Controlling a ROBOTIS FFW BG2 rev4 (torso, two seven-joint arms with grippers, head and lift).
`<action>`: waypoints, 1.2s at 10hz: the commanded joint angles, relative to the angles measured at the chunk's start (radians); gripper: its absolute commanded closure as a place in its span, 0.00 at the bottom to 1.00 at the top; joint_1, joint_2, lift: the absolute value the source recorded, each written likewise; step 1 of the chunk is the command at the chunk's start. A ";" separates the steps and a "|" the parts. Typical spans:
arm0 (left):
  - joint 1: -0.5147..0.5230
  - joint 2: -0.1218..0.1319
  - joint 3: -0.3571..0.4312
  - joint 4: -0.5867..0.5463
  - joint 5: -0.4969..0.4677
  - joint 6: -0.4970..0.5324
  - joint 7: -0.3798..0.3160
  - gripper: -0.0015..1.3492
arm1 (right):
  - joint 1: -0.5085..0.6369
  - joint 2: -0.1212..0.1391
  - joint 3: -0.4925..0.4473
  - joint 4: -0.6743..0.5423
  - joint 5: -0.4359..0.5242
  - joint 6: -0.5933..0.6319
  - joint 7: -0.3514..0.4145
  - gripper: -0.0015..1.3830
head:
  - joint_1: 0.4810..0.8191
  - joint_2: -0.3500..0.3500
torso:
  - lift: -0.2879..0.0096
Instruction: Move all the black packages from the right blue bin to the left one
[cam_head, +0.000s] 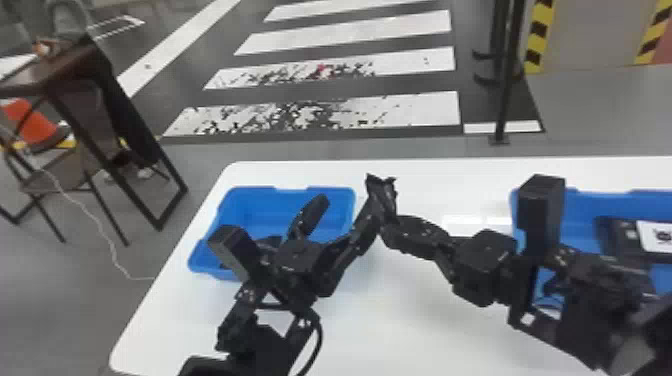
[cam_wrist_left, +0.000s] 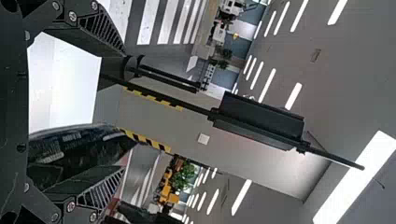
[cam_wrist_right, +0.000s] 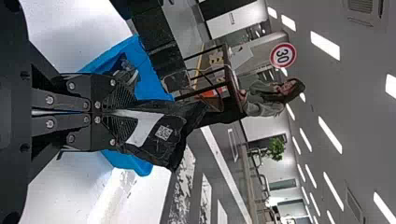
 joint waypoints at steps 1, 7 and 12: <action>0.004 0.004 -0.028 -0.020 0.025 0.026 -0.003 0.14 | -0.011 0.000 0.019 0.017 -0.004 -0.008 -0.001 0.82 | 0.63 0.90 | 0.50; 0.006 0.001 -0.006 -0.020 -0.035 0.051 -0.001 0.17 | -0.019 -0.006 0.070 0.012 -0.042 -0.015 -0.001 0.82 | 0.63 0.91 | 0.50; 0.038 -0.007 0.036 -0.114 -0.125 0.198 0.026 0.90 | -0.021 -0.006 0.070 0.019 -0.056 -0.040 -0.003 0.82 | 0.63 0.96 | 0.50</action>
